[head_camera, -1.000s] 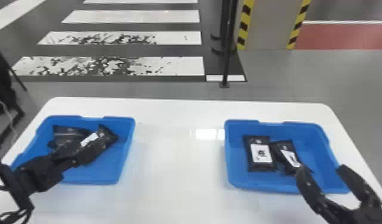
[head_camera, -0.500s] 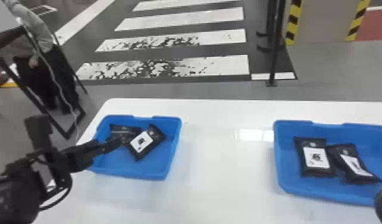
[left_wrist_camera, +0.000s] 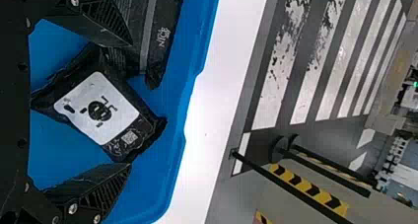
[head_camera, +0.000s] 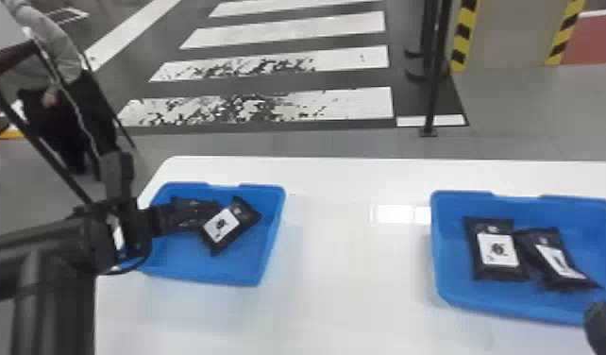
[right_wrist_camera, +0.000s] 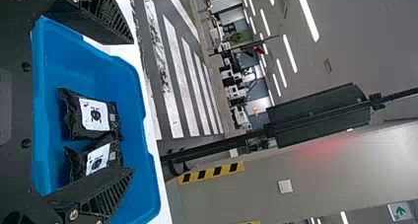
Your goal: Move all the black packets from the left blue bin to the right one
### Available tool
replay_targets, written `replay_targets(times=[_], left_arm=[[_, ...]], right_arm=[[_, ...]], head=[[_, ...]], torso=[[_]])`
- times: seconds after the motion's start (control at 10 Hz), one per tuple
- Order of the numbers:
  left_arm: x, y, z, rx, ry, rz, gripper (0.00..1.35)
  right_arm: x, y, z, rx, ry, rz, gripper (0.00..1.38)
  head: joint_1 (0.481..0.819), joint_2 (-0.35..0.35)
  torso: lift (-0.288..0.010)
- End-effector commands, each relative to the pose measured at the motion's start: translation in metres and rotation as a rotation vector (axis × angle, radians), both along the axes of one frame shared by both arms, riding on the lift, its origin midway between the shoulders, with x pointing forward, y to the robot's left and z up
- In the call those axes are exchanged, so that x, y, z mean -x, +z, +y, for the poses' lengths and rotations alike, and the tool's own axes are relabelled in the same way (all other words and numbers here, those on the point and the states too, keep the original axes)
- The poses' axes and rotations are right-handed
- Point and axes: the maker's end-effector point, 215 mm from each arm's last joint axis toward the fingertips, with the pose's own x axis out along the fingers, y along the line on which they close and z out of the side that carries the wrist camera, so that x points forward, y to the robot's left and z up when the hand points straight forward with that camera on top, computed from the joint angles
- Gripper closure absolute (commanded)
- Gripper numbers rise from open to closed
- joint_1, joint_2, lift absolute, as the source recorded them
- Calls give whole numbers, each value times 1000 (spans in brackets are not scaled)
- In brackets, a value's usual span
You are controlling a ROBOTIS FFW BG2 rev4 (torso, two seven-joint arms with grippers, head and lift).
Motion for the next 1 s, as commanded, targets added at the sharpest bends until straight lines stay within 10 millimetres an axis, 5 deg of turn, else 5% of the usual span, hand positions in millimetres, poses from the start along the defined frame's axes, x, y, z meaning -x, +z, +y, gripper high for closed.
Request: replay_targets(times=[0.0, 0.2, 0.4, 0.7, 0.8, 0.9], left_arm=[[-9, -12, -4, -49, -9, 64, 156], [-24, -25, -24, -84, -62, 122, 156], [-16, -43, -39, -110, -89, 203, 151], [-4, -51, -21, -206, -46, 305, 234], [0, -58, -12, -222, -22, 350, 358], [7, -66, -5, -246, -8, 403, 700]], right_arm=[[0, -2, 0, -9, 1, 6, 110], [0, -5, 3, -14, 6, 16, 110], [-1, -7, 4, -25, 8, 23, 110], [-1, -16, 10, -52, 20, 46, 110], [-2, -17, 13, -64, 27, 48, 110], [-2, -19, 18, -79, 36, 53, 110]], head=[[695, 214], [695, 203], [695, 180], [695, 172], [695, 183], [695, 201]], torso=[[-144], [-144], [-144], [-144], [-144], [-144]])
